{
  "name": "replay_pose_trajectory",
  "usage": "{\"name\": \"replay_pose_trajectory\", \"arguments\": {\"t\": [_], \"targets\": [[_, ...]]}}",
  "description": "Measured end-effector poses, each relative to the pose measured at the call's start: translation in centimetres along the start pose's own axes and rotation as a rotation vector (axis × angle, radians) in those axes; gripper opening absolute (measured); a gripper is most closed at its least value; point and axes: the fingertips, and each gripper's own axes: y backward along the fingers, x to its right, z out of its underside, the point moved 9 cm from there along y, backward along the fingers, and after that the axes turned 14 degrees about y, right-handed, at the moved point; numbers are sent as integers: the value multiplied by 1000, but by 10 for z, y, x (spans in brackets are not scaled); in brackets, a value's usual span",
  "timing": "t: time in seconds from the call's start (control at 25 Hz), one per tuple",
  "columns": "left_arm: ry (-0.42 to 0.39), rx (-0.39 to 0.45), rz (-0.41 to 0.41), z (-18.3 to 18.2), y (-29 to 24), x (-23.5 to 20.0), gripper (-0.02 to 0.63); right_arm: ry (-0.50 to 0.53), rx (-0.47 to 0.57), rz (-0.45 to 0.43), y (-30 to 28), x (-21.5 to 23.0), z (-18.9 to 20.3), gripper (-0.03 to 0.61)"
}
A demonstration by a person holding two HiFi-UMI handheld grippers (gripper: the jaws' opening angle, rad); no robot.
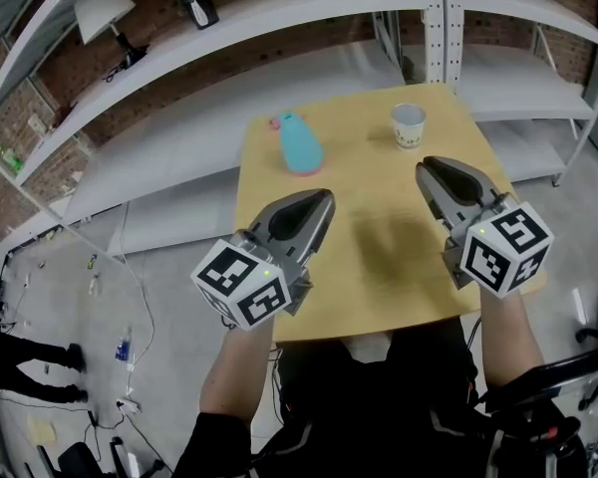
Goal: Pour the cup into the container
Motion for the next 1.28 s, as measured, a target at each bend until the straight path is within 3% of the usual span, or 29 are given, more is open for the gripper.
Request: {"name": "replay_pose_trajectory", "arguments": {"t": [0.28,0.4,0.64,1.28], "targets": [[-4,-39,39,-6,-33,-38,-8,-3,-20,23,-40,26,2,127],[-7,-63,52,-2,-44,-55,-8,-13,-51,34,-55,39,8,206],[13,-113,54,12,-56,-87,-8,-17,-135,75,-80,63,25,292],[-5,-175,109,41,-70,-104,-8,-75,-302,97,-120,98,89,339]]}}
